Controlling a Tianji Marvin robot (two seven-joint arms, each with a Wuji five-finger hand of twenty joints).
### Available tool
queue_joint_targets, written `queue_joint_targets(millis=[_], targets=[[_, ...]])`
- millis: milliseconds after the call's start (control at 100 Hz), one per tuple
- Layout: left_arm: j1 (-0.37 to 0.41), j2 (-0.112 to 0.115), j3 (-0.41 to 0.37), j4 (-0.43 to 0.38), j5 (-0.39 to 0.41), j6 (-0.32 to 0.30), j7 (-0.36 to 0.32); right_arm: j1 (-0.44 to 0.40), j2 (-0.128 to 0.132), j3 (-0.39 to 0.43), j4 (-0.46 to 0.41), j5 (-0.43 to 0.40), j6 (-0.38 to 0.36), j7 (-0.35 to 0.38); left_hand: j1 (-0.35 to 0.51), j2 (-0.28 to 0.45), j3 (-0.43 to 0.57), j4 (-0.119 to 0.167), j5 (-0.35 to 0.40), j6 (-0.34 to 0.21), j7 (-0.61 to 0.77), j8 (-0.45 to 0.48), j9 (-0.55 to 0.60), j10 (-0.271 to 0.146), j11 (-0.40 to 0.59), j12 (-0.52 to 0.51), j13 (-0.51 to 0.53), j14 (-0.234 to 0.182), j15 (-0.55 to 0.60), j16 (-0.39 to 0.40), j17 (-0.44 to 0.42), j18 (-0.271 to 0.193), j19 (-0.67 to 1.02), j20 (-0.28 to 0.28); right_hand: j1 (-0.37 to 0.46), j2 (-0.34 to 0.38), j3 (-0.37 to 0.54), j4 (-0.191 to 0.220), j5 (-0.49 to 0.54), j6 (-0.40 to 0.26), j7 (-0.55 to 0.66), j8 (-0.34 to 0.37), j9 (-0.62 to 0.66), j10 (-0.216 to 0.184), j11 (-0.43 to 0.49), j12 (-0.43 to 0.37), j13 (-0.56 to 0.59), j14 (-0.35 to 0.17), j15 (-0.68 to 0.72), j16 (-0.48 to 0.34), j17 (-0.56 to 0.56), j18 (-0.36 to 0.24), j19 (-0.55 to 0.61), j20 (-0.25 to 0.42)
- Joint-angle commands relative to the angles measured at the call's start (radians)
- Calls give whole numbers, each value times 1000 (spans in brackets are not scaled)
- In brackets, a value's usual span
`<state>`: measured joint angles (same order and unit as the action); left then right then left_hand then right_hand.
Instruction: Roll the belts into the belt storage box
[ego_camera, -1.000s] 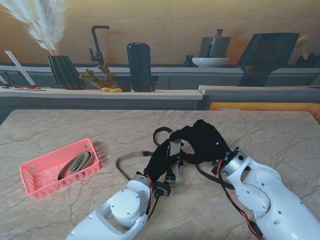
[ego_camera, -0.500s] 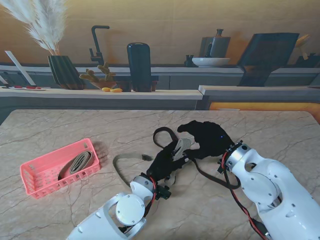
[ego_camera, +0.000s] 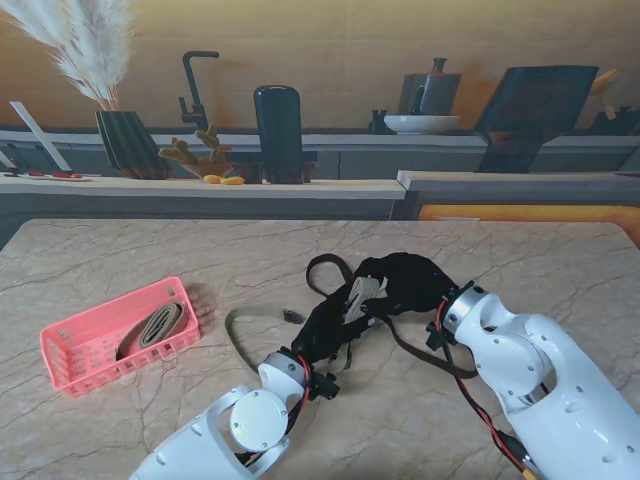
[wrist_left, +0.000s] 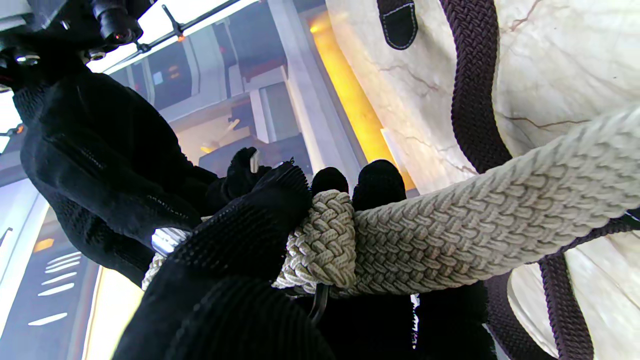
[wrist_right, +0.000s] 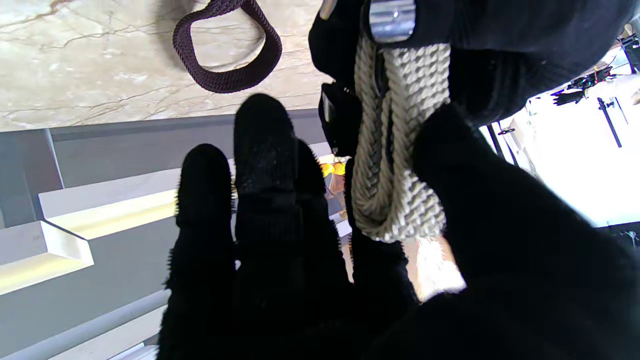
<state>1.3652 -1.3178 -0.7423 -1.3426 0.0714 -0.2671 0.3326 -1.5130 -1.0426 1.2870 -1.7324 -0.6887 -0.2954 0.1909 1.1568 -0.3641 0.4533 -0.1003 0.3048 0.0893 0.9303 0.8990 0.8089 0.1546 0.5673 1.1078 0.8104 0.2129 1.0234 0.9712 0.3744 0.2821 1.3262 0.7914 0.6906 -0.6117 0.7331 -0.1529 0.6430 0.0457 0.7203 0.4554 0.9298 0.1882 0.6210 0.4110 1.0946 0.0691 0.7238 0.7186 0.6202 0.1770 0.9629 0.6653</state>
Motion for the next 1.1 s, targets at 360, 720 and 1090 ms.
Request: queue_joint_targets(millis=[360,720,1090], targets=[[1,-7,-9,-8,-11,10,4,-3,-41,26,-15,-34,-22,-175,-181,-62,136,-22,91,-121,24,-146,79,-41,-129,-315,-75,9,-321,-308,-137,2,-257,-240,96,-37,163,-66,222,-218,285,-75,245,-47,34,-13,186,-8,97,43,89,-22,98,3],[17,-8,-24,-38,-90,51,-20,-25,-46,73,-84,-85,-38,-225,92,185,-316,12,193,-108,-44,-258,108,-10,13,-463,-66,38,-297,-318,-139,-4,-232,-236,92,-32,171,-68,214,-220,294,-77,239,-50,42,-15,185,-12,97,45,87,-28,101,-2],[31,-2,-36,-60,-165,61,-63,-6,-42,49,-51,-128,-61,-237,-115,19,34,-8,220,-87,-29,-266,193,-17,59,-379,11,55,-203,-281,-77,14,-158,-202,93,-27,168,-65,210,-220,296,-75,235,-53,45,-16,177,-10,94,46,76,-22,97,-6]])
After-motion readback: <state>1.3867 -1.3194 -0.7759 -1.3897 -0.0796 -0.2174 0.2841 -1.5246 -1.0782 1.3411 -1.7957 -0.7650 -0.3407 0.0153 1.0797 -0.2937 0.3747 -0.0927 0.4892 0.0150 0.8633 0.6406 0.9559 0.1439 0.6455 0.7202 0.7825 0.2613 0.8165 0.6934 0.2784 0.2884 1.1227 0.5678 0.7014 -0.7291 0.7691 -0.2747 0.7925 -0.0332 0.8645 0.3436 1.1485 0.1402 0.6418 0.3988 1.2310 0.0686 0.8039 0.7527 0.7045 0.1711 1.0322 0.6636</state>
